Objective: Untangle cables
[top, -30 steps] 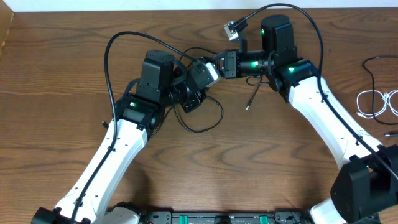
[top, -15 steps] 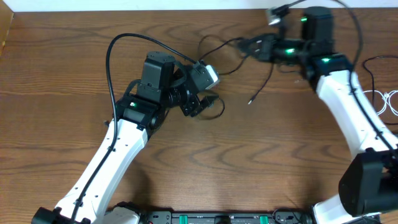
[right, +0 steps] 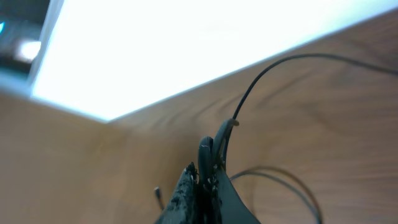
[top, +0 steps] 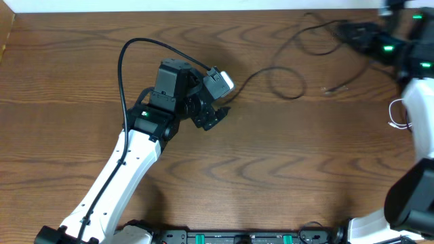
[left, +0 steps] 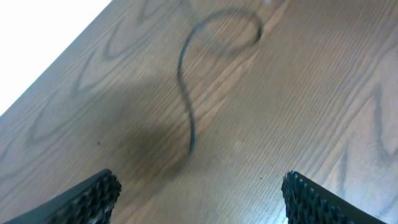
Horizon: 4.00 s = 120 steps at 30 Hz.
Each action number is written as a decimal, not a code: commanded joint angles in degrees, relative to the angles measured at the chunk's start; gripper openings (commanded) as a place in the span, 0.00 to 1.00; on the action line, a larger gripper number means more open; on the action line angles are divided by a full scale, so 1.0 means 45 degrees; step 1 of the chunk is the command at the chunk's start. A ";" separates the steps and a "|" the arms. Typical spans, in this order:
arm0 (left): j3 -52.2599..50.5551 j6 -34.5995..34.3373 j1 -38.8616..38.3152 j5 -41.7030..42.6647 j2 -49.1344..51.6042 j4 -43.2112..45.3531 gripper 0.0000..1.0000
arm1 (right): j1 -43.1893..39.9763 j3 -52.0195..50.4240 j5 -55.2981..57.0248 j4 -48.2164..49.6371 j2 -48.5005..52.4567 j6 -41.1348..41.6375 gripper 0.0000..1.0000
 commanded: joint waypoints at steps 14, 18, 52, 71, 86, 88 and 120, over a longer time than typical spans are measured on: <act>0.0112 -0.0311 0.0039 -0.0461 0.0107 -0.0160 0.88 | -0.3905 0.0967 1.1123 -0.0029 -0.3993 -0.7621 0.01; 0.0112 -0.0549 0.0039 -0.0461 0.0272 -0.0155 0.89 | -0.4274 0.0962 1.2492 -0.0316 -0.3949 -0.8607 0.01; 0.0112 -0.2861 0.0039 -0.2492 0.0520 -0.0078 0.98 | -0.5367 0.0952 0.4294 -0.5217 -0.2365 -0.6562 0.99; 0.0112 -0.8723 0.0160 -0.7300 0.0520 0.0855 0.98 | 0.1928 0.0952 0.5858 -0.8398 -0.2433 -0.8403 0.99; 0.0112 -0.8743 0.0146 -0.7179 0.0520 0.0369 0.98 | 0.3721 0.0952 0.6251 -0.9452 -0.2433 -0.8412 0.99; 0.0112 -0.8743 0.0146 -0.7179 0.0520 0.0369 0.98 | 0.3725 0.0952 0.6251 -0.9447 -0.2433 -0.8412 0.99; 0.0112 -0.8743 0.0146 -0.7179 0.0544 0.0369 0.98 | 0.3716 0.0952 0.6251 -0.9447 -0.2433 -0.8412 0.99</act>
